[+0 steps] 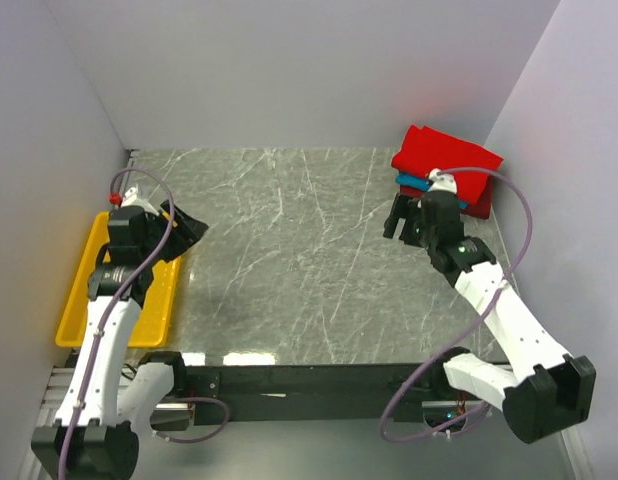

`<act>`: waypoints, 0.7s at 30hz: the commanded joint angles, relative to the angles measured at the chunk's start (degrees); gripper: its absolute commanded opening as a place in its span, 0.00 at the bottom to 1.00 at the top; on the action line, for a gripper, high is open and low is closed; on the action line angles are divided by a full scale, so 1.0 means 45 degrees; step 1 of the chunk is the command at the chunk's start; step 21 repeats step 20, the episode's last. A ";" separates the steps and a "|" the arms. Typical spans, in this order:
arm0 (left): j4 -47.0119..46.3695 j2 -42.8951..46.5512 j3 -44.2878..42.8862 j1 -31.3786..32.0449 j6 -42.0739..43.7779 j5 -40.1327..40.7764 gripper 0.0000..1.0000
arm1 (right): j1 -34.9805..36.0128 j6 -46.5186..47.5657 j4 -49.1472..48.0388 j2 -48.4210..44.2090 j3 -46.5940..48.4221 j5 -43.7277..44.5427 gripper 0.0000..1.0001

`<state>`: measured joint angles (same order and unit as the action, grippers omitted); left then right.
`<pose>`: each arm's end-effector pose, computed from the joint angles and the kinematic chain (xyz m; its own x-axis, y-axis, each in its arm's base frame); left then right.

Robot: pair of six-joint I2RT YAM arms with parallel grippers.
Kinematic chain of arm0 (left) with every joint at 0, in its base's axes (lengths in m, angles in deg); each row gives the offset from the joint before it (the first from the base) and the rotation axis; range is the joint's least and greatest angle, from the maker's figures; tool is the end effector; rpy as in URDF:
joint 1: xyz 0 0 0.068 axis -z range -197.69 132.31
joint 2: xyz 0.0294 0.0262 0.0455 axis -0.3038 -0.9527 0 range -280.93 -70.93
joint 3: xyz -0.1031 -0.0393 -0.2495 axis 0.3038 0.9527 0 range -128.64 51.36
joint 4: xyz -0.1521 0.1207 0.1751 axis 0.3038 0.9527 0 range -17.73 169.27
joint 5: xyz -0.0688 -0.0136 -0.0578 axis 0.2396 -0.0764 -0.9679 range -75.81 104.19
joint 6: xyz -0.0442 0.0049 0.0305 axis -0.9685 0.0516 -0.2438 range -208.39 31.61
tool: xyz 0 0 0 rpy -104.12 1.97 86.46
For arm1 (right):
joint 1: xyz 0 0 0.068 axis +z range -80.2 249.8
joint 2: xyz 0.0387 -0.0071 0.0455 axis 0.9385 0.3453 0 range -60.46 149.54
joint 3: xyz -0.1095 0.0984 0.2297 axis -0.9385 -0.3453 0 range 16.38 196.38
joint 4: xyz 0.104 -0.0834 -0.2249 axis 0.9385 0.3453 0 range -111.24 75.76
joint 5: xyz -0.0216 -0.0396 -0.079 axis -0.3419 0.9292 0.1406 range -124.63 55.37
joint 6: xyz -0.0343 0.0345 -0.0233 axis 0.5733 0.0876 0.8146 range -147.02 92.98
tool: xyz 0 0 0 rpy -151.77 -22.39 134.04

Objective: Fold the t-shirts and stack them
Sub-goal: Reset both grippers

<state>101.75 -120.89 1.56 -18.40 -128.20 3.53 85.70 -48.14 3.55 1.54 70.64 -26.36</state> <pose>0.1902 -0.0042 0.3210 -0.4748 -0.6352 -0.6091 -0.2026 0.7524 -0.6267 0.2314 0.0605 0.3143 -0.5382 0.2175 -0.8143 0.0423 0.9719 0.2317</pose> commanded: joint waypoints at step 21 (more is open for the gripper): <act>0.2142 0.2702 -0.0125 0.0021 0.1211 0.1684 0.71 | 0.1095 0.0123 -0.0002 -0.2176 -0.1414 -0.0393 0.90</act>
